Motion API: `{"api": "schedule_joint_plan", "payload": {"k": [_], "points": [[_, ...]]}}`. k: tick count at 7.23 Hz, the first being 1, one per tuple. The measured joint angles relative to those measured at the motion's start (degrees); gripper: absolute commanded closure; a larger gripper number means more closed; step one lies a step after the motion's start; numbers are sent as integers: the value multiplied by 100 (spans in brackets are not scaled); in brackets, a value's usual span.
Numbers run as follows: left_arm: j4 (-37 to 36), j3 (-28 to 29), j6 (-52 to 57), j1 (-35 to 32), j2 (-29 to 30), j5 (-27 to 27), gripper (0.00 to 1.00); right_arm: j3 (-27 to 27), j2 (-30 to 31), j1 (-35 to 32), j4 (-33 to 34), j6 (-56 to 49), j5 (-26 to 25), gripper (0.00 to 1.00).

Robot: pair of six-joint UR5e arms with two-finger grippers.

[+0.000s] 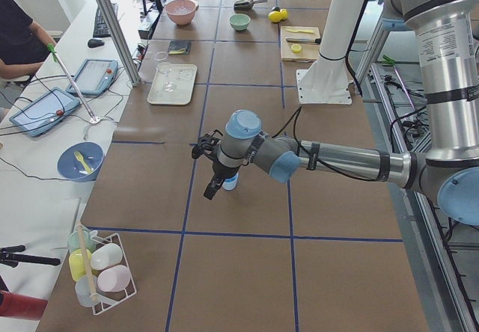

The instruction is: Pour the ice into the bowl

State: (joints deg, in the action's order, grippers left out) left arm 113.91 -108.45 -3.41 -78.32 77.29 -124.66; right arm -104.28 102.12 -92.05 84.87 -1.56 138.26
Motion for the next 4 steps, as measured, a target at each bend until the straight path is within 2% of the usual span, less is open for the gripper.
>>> {"api": "schedule_joint_plan", "payload": {"k": [3, 4], "points": [[-1856, 283, 841, -1007, 728, -205, 0, 131, 92, -116, -4, 26, 151, 0], [-2094, 472, 889, -1202, 778, -458, 0, 134, 111, -118, -7, 37, 168, 0]]}}
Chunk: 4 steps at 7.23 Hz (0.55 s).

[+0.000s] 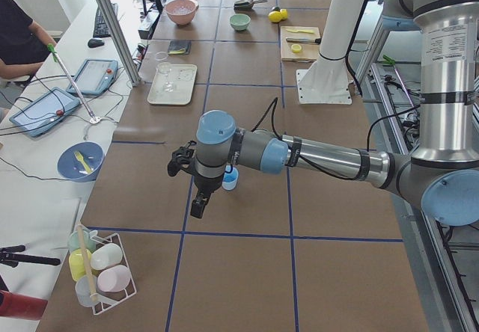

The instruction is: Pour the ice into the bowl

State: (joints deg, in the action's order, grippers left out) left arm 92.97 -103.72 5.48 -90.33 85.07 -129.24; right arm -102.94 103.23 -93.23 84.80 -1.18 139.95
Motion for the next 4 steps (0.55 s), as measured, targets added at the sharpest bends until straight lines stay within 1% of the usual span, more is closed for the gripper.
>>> {"api": "schedule_joint_plan", "payload": {"k": [1, 2, 3, 4], "points": [[-68, 230, 16, -73, -29, -238, 0, -16, 16, -2, -2, 5, 17, 0], [-68, 463, 19, -89, -26, -348, 0, -3, 5, -2, 3, 9, 22, 0], [-70, 648, 2, -89, 21, -396, 0, 26, -15, -2, 10, 18, 22, 0], [-85, 703, -37, -90, 54, -416, 0, 48, -27, -2, 13, 25, 20, 0]]}}
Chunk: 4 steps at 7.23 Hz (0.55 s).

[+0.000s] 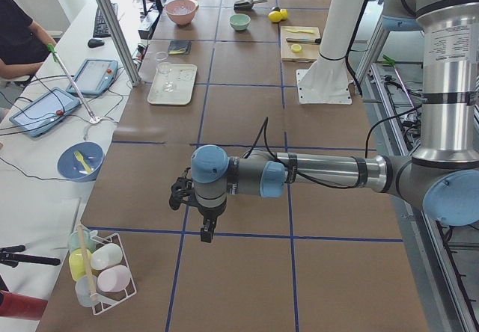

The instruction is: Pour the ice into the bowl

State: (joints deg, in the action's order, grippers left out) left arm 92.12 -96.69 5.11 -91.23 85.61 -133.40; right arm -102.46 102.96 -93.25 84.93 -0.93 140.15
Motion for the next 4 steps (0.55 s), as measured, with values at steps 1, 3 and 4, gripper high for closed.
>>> {"api": "schedule_joint_plan", "payload": {"k": [1, 3, 4], "points": [[-14, -10, -91, 1, 18, -9, 0, 15, -5, 0, 6, 3, 1, 0], [-13, -37, -322, 19, 45, -18, 0, 29, 4, -3, 28, 5, 6, 0], [-9, -40, -354, 23, 49, -19, 0, 34, 12, -6, 38, 5, 9, 0]]}}
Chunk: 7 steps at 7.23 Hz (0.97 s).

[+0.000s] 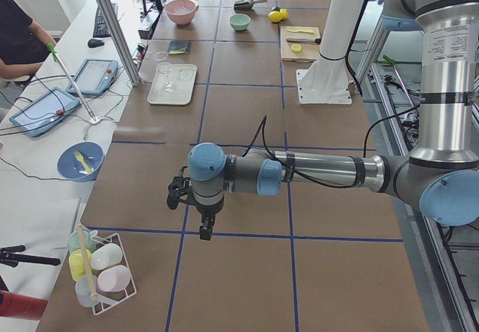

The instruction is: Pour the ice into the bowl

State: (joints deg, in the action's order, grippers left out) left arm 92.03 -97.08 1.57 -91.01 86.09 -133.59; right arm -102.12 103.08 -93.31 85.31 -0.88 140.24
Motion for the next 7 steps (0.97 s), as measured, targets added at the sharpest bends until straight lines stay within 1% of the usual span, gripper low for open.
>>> {"api": "schedule_joint_plan", "payload": {"k": [5, 7], "points": [[8, -12, -16, 4, 4, 1, 0, -6, -27, 1, 94, 16, -2, 0], [8, -12, -17, 4, 4, 7, 0, -19, -183, 2, 491, 20, -55, 0]]}}
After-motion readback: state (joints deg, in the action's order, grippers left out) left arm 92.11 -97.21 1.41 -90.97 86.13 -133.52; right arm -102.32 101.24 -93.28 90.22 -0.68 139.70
